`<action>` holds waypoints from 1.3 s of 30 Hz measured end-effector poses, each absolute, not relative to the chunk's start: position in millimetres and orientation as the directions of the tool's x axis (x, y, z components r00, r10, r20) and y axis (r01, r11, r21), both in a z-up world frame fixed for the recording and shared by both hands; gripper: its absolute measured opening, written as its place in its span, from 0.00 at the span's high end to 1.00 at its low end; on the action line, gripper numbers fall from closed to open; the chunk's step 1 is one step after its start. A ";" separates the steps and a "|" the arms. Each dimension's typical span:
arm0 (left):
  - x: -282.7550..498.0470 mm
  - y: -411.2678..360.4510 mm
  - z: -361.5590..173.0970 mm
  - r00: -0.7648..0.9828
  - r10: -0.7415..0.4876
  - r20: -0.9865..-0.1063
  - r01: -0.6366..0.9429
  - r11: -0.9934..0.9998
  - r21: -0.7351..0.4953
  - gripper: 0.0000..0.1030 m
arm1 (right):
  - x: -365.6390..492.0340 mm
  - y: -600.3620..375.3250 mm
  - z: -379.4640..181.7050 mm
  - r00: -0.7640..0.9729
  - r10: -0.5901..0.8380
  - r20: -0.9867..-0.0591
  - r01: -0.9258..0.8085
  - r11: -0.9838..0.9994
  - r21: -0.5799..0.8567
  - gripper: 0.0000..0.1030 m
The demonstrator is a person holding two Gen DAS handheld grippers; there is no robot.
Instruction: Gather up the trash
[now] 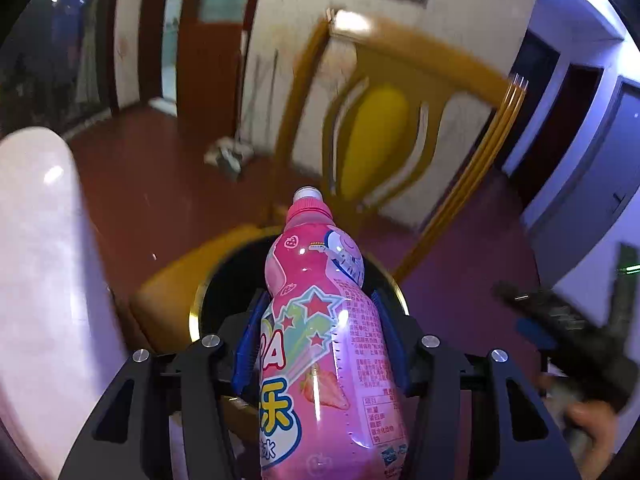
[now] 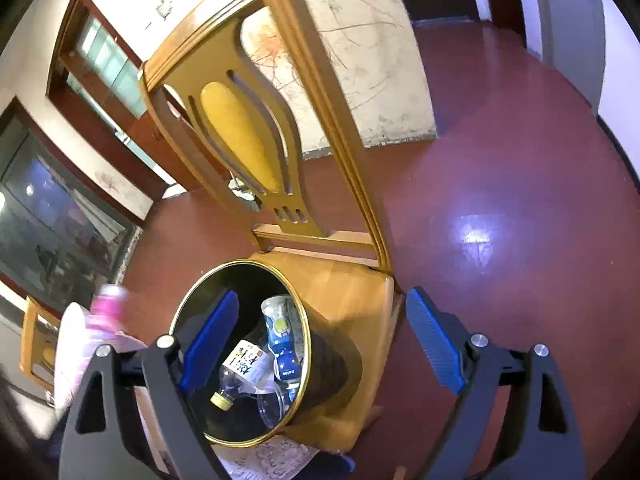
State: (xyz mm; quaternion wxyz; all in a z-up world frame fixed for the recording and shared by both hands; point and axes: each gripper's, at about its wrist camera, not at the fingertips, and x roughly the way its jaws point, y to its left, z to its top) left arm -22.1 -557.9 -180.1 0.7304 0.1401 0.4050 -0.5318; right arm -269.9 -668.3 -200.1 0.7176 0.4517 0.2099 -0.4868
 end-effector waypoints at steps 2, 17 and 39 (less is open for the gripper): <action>-26.2 -580.7 -205.7 0.078 -0.622 -0.779 0.899 0.381 -0.215 0.50 | -274.2 -668.8 -201.0 0.446 -0.503 -0.740 0.883 0.114 0.455 0.16; -20.4 -631.5 -265.6 0.068 -0.467 -0.882 0.904 0.402 -0.143 0.06 | -262.2 -657.3 -189.3 0.486 -0.469 -0.737 0.866 0.150 0.476 0.04; 45.1 -422.3 -36.5 0.523 -0.682 -0.511 0.757 0.647 -0.090 0.06 | -159.1 -530.9 -48.5 0.605 -0.712 -0.356 0.795 0.518 0.316 0.04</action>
